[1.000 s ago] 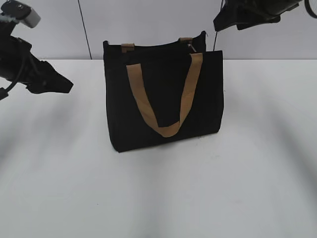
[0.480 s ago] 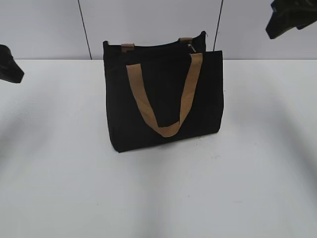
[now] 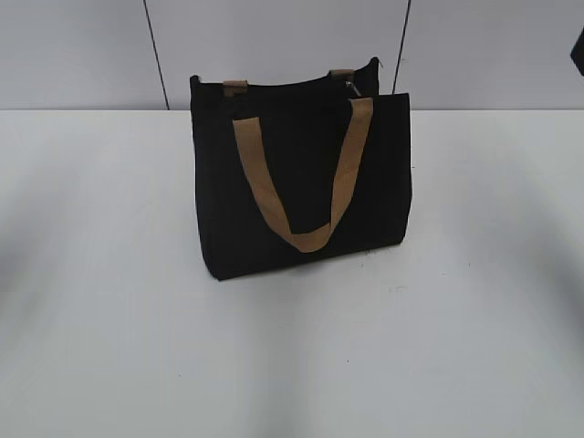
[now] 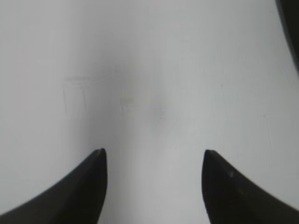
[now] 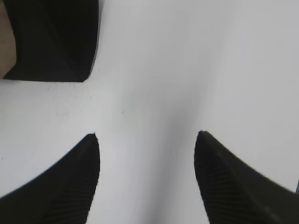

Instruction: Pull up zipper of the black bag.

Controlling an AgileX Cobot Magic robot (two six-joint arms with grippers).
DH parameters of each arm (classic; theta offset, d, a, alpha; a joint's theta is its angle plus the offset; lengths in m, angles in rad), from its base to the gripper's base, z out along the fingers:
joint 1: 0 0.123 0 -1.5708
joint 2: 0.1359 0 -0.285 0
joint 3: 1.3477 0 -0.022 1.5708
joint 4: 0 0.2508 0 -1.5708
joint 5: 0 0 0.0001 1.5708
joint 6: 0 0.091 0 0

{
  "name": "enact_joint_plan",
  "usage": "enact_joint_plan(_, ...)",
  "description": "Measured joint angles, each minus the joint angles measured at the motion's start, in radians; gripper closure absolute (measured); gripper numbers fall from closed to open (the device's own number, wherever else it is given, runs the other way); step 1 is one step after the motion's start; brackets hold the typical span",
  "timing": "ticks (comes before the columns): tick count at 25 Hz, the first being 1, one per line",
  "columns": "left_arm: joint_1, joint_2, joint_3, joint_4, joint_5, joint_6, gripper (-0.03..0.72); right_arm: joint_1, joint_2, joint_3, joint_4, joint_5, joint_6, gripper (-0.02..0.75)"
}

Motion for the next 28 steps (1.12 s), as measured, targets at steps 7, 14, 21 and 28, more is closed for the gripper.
enact_joint_plan(7,0.0,-0.246,0.157,-0.05,-0.001,-0.005,0.218,0.0,-0.239,0.292,0.058,-0.035,0.001,0.242)
enact_joint_plan(14,0.0,-0.671,0.378,-0.062,0.0,-0.005,0.218,0.0,-0.587,0.653,0.068,-0.14,0.01,0.242)
enact_joint_plan(21,0.0,-1.009,0.451,-0.073,0.047,-0.005,0.218,0.0,-0.89,0.88,0.074,-0.155,0.021,0.242)
enact_joint_plan(28,0.0,-1.193,0.455,-0.08,0.118,-0.005,0.22,0.0,-1.069,0.945,0.09,-0.151,0.022,0.25)
